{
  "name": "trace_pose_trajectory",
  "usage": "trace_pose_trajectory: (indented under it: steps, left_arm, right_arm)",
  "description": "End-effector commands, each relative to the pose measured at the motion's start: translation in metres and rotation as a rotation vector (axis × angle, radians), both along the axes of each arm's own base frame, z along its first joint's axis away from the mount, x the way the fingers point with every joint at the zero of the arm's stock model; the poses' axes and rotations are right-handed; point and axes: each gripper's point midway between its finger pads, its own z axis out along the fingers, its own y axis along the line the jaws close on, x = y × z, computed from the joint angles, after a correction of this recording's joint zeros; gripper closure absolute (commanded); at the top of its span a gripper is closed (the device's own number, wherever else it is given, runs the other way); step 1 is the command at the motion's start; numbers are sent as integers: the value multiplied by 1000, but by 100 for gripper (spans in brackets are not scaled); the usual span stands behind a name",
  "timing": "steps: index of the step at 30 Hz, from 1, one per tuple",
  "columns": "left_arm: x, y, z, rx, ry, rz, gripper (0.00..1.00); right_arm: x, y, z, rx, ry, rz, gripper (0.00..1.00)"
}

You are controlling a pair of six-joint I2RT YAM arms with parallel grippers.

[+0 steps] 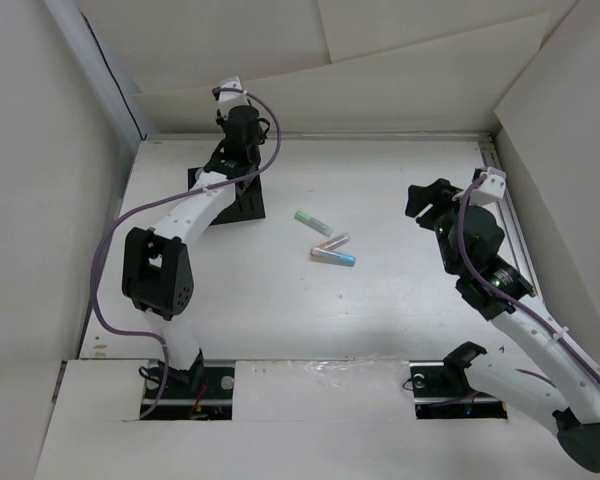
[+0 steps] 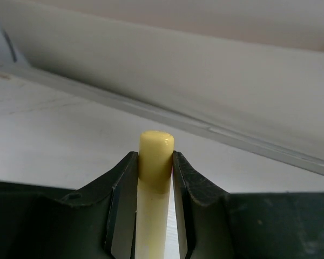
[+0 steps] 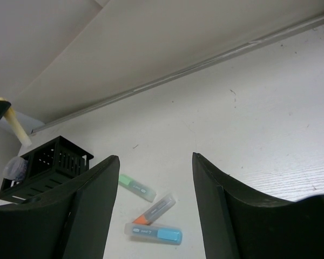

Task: Sort the stationery into containers
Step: Place the pen in the storage box.

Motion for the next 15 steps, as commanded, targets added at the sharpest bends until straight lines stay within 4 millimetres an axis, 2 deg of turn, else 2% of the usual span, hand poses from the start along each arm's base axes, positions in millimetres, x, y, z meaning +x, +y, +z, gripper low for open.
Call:
trace_pose_trajectory:
  steps: [1,5,7,15]
  left_arm:
    - [-7,37,-2,-43,-33,153,78]
    - [-5,53,-25,-27,0,214,78]
    - [-3,60,-28,-15,0,235,78]
    - [3,65,-39,27,12,270,78]
  right_arm:
    - [2,1,13,16,-48,6,38]
    - [2,2,13,17,-48,15,38]
    - [2,2,13,17,-48,15,38]
    - [4,5,13,17,-48,24,38]
